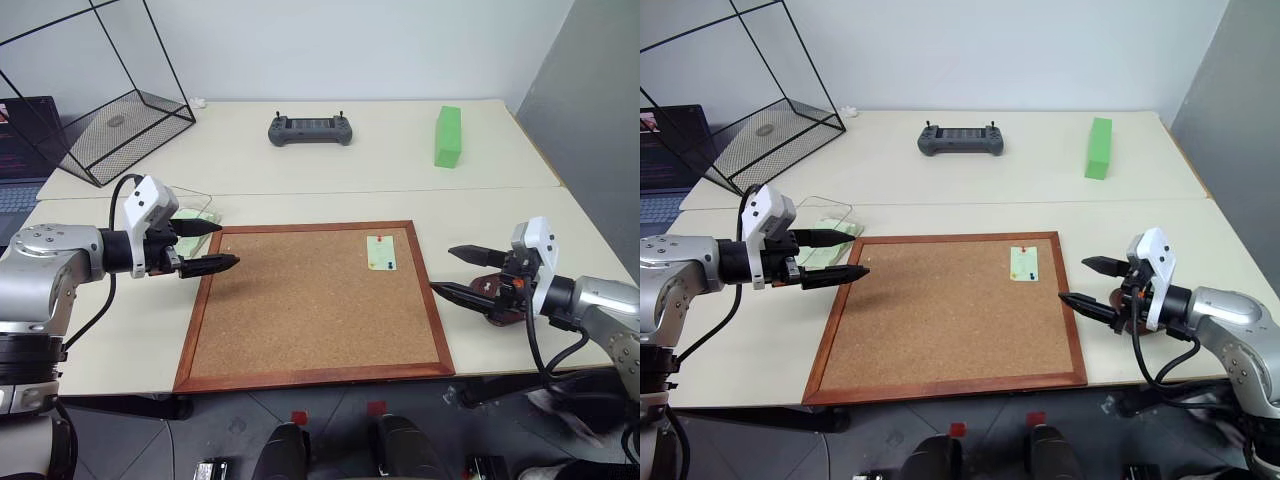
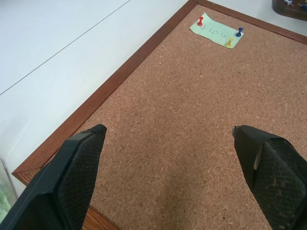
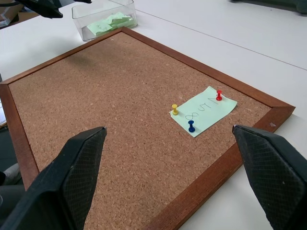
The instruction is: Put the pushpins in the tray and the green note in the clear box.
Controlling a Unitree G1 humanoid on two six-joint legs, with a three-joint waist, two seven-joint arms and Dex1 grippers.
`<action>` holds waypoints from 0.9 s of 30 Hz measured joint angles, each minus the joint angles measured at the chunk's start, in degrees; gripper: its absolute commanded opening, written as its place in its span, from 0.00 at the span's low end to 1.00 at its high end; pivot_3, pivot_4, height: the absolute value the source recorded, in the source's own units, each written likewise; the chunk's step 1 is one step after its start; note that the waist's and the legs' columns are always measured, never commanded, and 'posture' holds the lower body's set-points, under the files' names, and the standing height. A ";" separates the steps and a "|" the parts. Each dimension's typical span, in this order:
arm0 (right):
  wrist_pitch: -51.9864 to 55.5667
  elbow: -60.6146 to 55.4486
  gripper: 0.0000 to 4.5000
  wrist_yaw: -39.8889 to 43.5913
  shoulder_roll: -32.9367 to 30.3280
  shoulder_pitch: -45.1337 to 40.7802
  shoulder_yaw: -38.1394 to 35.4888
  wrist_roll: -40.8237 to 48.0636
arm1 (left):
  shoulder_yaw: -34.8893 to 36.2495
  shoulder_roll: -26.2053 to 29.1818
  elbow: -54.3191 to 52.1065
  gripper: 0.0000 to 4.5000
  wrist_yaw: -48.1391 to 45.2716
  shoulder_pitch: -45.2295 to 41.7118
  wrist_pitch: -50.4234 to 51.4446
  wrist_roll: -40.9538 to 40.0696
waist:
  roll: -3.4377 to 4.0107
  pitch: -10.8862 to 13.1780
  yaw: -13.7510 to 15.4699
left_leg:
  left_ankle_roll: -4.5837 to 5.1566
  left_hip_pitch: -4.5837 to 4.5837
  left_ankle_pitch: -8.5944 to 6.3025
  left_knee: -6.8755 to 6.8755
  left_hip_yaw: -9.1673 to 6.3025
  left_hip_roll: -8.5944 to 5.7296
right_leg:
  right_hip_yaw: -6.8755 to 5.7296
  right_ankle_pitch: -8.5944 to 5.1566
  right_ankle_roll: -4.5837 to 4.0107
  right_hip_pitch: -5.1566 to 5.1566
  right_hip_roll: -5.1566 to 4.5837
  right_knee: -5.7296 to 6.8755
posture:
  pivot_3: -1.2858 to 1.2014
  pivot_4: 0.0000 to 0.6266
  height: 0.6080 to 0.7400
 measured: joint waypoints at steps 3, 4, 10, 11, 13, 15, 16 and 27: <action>-0.07 0.08 0.99 0.19 -0.10 -0.07 0.00 -0.01 | 0.00 0.00 0.00 1.00 -0.23 0.00 0.01 -0.03 | 0.00 0.00 0.00 | 0.00 0.00 0.00 0.00 0.00 0.00 | 0.00 0.00 0.00 0.00 0.00 0.00 | 0.52 0.24 1.00; -0.15 0.14 0.99 0.27 -0.27 -0.08 0.00 -0.04 | 0.00 0.00 0.00 1.00 -0.41 0.00 0.13 -0.06 | 0.00 0.00 0.00 | 0.00 0.00 0.00 0.00 0.00 0.00 | 0.00 0.00 0.00 0.00 0.00 0.00 | 0.52 0.24 1.00; -0.87 0.59 0.99 0.38 -0.60 -0.14 -0.04 -0.07 | 0.00 -0.01 0.00 1.00 -0.94 -0.06 0.54 -0.12 | 0.00 0.00 0.00 | 0.00 0.00 0.00 0.00 0.00 0.00 | 0.00 0.00 0.00 0.00 0.00 0.00 | 0.52 0.24 1.00; -0.95 0.59 0.99 0.38 -0.61 -0.14 -0.04 -0.07 | 0.00 -0.02 0.00 1.00 -0.94 -0.12 0.54 -0.12 | 0.00 0.00 0.00 | 0.00 0.00 0.00 0.00 0.00 0.00 | 0.00 0.00 0.00 0.00 0.00 0.00 | 0.52 0.24 1.00; -0.99 0.60 0.99 0.38 -0.67 -0.14 -0.04 -0.07 | 0.00 -0.05 0.00 1.00 -0.95 -0.39 0.54 -0.12 | 0.00 0.00 0.01 | 0.00 0.00 0.00 0.00 0.00 0.00 | 0.00 0.00 0.00 0.00 0.00 0.00 | 0.52 0.24 1.00; -0.99 0.65 0.99 0.38 -0.72 -0.14 -0.04 -0.07 | 0.00 -0.09 0.02 1.00 -0.96 -0.54 0.54 -0.12 | 0.00 0.00 0.00 | 0.00 0.00 0.00 0.00 0.01 0.00 | 0.01 0.00 0.00 0.00 0.00 0.00 | 0.52 0.24 1.00; -1.00 0.69 0.99 0.38 -0.75 -0.14 -0.04 -0.07 | 0.00 -0.14 0.04 1.00 -0.97 -0.54 0.54 -0.12 | 0.00 0.00 0.00 | 0.00 0.00 0.00 0.00 0.00 0.00 | 0.00 0.00 0.00 0.00 0.00 0.00 | 0.52 0.24 1.00; -1.04 0.95 0.99 0.18 -0.77 -0.13 -0.04 -0.08 | 0.00 -1.31 0.70 1.00 -0.94 -0.84 0.69 -0.17 | 0.00 0.00 0.01 | 0.00 0.00 0.00 0.01 0.00 0.00 | -0.01 0.00 0.00 0.00 0.00 0.01 | 0.52 0.24 1.00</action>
